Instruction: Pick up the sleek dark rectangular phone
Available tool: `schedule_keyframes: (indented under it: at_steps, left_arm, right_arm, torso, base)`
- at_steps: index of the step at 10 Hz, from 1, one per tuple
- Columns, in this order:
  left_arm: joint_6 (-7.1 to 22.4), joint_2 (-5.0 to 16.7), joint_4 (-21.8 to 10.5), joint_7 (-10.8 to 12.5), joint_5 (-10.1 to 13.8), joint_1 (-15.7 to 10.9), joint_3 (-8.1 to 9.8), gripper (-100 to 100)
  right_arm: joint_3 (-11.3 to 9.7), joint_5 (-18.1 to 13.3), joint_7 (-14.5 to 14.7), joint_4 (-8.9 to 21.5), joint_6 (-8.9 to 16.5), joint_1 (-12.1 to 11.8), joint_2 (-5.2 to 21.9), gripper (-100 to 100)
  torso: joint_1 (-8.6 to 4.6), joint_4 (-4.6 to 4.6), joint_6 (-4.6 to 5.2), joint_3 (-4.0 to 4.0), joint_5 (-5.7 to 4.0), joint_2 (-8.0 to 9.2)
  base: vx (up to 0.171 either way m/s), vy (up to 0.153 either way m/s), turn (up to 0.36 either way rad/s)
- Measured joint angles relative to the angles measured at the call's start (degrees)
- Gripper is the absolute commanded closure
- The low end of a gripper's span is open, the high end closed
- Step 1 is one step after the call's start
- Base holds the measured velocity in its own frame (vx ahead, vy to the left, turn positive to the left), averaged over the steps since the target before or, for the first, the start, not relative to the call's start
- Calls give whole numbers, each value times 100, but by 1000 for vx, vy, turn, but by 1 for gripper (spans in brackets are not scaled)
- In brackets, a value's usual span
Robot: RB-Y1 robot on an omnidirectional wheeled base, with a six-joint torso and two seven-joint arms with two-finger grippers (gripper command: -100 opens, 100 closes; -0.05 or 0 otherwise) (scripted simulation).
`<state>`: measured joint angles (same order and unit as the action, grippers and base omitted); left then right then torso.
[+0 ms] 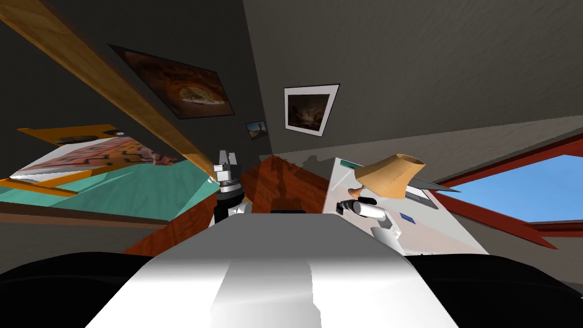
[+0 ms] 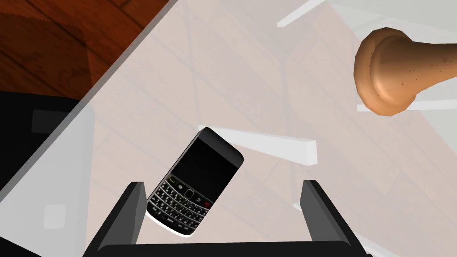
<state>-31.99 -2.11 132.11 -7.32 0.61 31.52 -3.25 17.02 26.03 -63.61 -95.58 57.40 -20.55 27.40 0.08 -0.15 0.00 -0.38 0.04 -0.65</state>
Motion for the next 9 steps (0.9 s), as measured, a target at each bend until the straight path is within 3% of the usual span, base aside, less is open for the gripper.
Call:
schedule_keyframes:
  at_steps: [3, 9]
  left_arm:
    - [0, 0, 0, 0, 0, -1, 0, 0]
    - [0, 1, 0, 0, 0, -1, 1, 0]
  right_arm:
    - [134, 303, -265, 364, 343, -90, 57, -100]
    - [367, 956, -852, 1369, 950, -201, 35, -100]
  torso:
    - [-17, 4, -1, 11, -3, 23]
    - [-27, 1, -1, 5, -6, 11]
  base:
    - [118, -6, -15]
    - [142, -26, -23]
